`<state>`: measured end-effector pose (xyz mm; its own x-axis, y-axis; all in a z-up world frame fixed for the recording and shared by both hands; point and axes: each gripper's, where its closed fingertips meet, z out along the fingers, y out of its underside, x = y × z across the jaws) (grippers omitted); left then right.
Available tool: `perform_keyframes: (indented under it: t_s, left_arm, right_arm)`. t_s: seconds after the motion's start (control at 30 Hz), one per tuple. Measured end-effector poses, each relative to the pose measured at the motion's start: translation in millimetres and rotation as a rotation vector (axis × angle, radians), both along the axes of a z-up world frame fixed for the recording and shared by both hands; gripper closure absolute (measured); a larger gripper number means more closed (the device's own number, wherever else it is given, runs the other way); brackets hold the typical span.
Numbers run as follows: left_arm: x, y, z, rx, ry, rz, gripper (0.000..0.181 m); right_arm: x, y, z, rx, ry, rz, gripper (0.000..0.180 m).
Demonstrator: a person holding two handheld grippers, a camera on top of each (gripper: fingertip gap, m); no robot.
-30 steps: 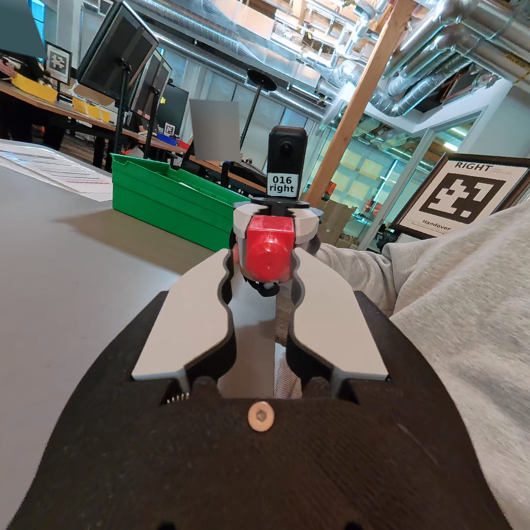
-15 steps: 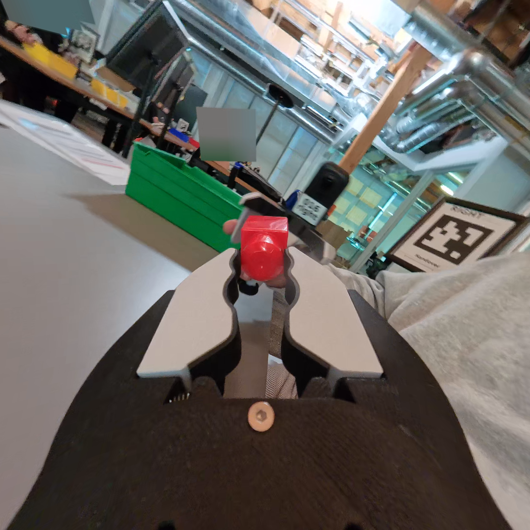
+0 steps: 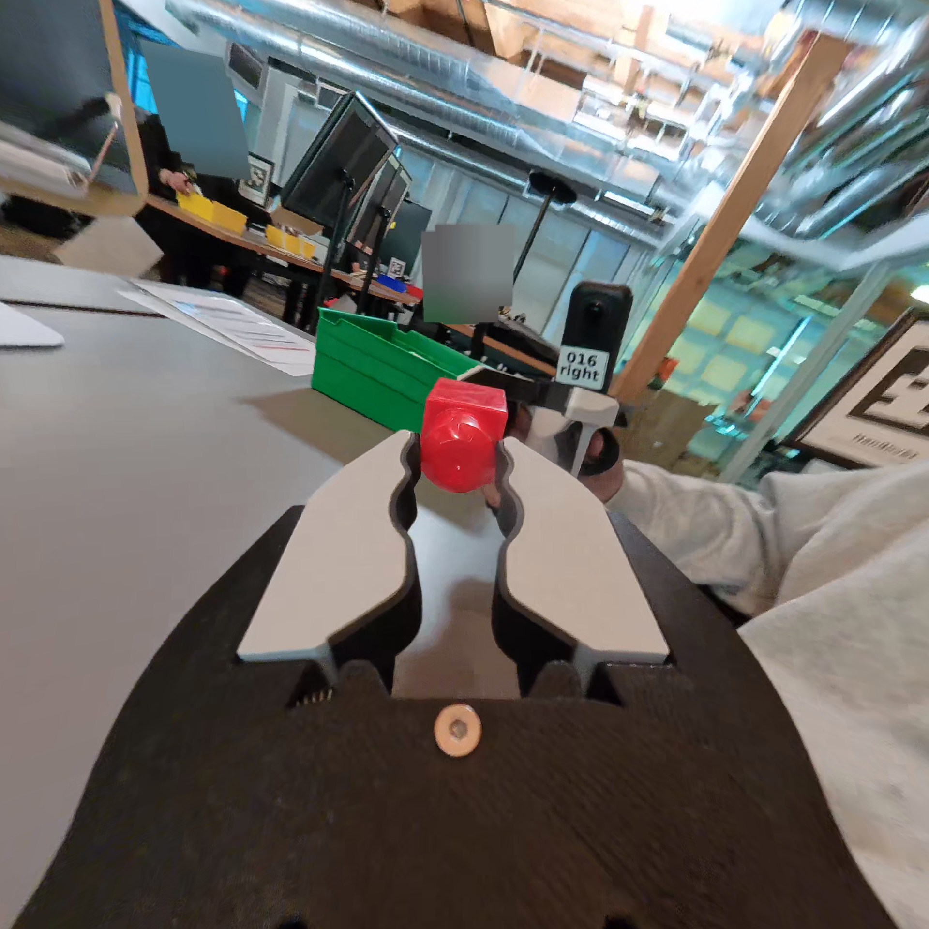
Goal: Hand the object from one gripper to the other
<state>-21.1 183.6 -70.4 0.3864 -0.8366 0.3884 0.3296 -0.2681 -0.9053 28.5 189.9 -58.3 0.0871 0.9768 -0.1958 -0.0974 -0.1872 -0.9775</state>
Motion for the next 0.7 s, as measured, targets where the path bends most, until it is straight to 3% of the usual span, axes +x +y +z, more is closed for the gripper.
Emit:
perform_keyframes:
  t_s: [0.2,0.3,0.47,0.7]
  left_arm:
    - [11,-6,-4,0.086,0.121,0.009,0.153]
    - [11,-5,-7,-0.039,0.023,-0.064,0.153]
    - [5,-5,-10,-0.331,-0.223,-0.249,0.152]
    - [14,-13,-16,-0.466,-0.263,-0.381,0.151]
  right_arm:
    - [-3,0,-6,-0.058,-0.042,0.010,0.123]
    - [0,-2,-1,0.105,-0.060,-0.022,0.121]
    - [-6,-26,1,0.545,-0.085,-0.018,0.126]
    - [-17,-27,-22,0.698,-0.232,-0.031,0.123]
